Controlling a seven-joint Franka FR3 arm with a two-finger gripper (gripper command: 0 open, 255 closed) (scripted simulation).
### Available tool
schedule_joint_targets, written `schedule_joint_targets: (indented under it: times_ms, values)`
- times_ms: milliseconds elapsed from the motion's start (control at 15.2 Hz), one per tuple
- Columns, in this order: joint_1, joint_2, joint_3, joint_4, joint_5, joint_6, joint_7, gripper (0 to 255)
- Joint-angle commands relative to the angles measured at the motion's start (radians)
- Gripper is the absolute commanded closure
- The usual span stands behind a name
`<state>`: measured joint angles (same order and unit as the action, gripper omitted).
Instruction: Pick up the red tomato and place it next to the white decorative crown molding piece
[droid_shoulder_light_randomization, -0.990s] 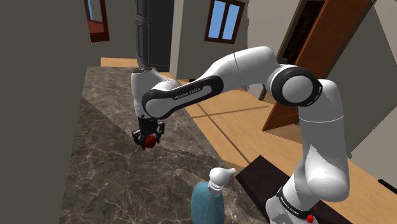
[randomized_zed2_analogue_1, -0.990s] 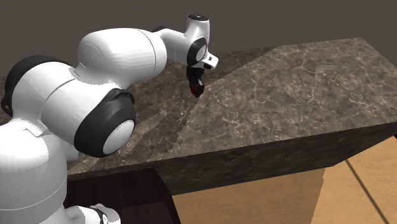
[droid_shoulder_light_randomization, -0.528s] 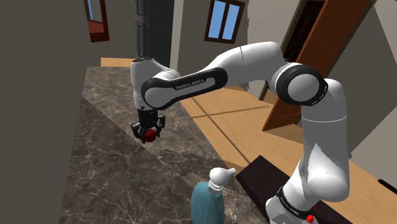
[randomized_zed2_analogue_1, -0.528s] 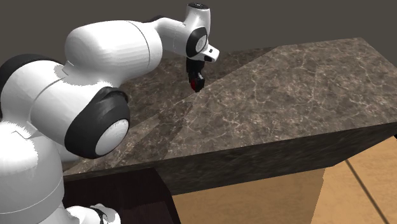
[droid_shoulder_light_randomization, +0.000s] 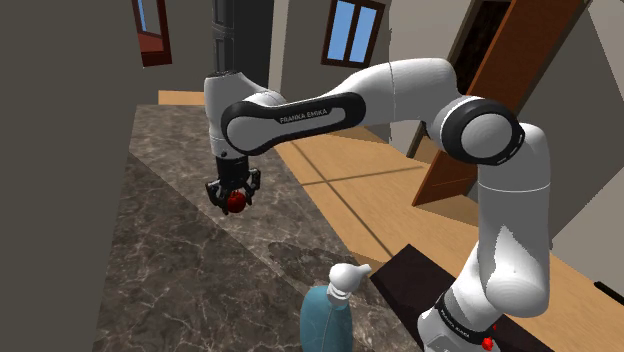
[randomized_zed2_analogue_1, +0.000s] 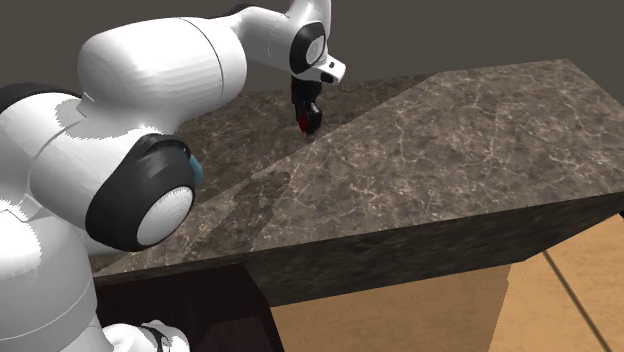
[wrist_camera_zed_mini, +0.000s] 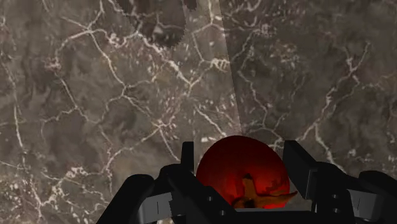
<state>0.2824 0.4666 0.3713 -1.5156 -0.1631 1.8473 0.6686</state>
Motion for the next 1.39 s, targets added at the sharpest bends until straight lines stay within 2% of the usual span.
schedule_joint_targets:
  times_ms: [0, 726, 990, 1320]
  values:
    - [0.0, -0.005, 0.001, 0.022, 0.003, -0.027, -0.003, 255]
    - [0.007, -0.023, 0.007, 0.137, 0.012, -0.158, -0.011, 255]
    - [0.012, -0.15, 0.036, -0.049, 0.051, -0.095, 0.037, 255]
    - [0.032, -0.286, 0.073, -0.23, 0.104, -0.04, 0.095, 255]
